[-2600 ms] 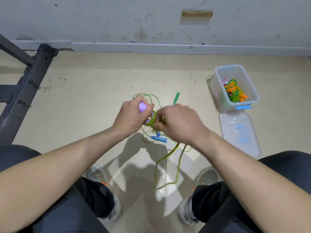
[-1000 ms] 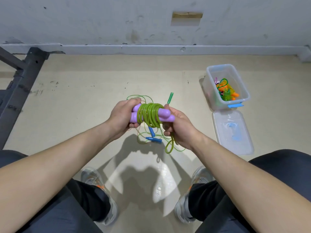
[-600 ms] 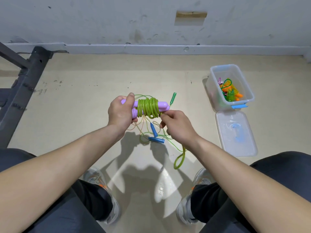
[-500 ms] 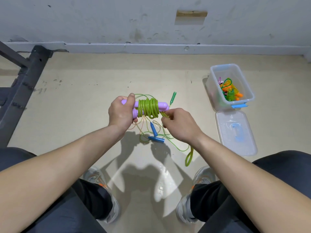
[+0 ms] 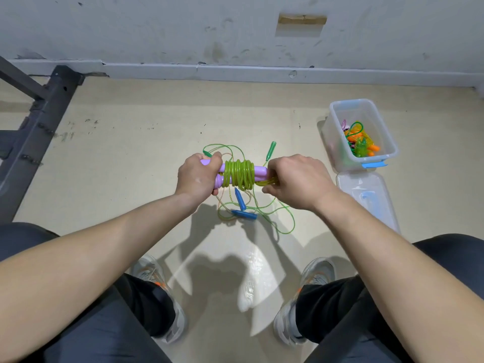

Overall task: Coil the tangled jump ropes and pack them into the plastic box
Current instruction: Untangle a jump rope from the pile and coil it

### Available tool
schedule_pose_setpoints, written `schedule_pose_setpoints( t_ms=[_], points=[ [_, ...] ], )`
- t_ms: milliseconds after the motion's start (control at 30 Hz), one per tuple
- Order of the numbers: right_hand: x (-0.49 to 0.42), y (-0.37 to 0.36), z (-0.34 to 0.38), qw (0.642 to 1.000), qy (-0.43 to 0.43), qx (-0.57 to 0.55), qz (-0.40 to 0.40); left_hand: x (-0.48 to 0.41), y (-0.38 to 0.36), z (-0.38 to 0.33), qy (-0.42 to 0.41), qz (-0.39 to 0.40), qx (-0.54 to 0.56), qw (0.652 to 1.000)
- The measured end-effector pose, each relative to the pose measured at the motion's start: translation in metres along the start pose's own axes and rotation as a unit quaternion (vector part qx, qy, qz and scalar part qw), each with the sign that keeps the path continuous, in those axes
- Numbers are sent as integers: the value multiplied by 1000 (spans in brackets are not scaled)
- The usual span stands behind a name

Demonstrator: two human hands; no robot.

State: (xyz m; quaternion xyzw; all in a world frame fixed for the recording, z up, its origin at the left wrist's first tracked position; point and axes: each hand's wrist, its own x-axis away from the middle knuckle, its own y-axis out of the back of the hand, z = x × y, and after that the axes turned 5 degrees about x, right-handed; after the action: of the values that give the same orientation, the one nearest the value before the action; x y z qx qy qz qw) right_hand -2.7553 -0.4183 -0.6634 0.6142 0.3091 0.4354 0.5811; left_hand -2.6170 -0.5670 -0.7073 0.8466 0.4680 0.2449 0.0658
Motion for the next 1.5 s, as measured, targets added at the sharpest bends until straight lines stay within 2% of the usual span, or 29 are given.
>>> schedule_pose_setpoints(
  t_ms=[67, 267, 333, 400, 467, 600, 767, 833, 967, 1100, 1133, 1233, 1267, 1300, 1433, 1500],
  points=[
    [-1, 0, -8, 999, 31, -12, 10, -1, 1, 1, 14, 20, 1, 1000],
    [-2, 7, -21, 992, 76, -1, -98, -3, 5, -5, 13, 74, -11, 997],
    [-1, 6, -26, 988, 88, -52, -116, -4, 5, -2, 34, 101, 4, 994],
    [0, 4, -31, 980, 96, -158, -77, -4, 5, 2, 61, 135, 18, 989],
    [0, 0, -35, 947, 78, -310, -30, -2, 6, 3, 83, 164, 31, 982],
    [2, -5, -32, 833, 59, -550, 23, 1, 6, -1, 110, 193, 70, 972],
    [3, -15, -29, 731, 64, -671, 109, 2, 8, -3, 106, 225, 71, 966],
    [3, -18, -31, 708, 72, -688, 145, 3, 7, -2, 90, 233, 68, 966],
    [4, -24, -32, 704, 73, -687, 165, 4, 6, -5, 32, 223, 62, 972],
    [3, -29, -27, 708, 44, -689, 150, 11, 0, -7, 4, 189, 40, 981],
    [2, -27, -28, 720, 44, -680, 136, 13, -1, -7, -4, 176, 35, 984],
    [0, -20, -30, 793, 41, -601, 95, 16, 1, -14, -60, 140, -16, 988],
    [1, -20, -28, 806, 35, -585, 86, 16, 2, -16, -76, 132, -27, 988],
    [3, -22, -26, 806, 25, -587, 79, 17, 3, -17, -88, 129, -32, 987],
    [8, -30, -9, 765, -43, -640, 47, 20, 7, -16, -120, 115, -42, 985],
    [8, -32, -4, 762, -65, -644, 25, 21, 7, -15, -132, 103, -47, 985]
  ],
)
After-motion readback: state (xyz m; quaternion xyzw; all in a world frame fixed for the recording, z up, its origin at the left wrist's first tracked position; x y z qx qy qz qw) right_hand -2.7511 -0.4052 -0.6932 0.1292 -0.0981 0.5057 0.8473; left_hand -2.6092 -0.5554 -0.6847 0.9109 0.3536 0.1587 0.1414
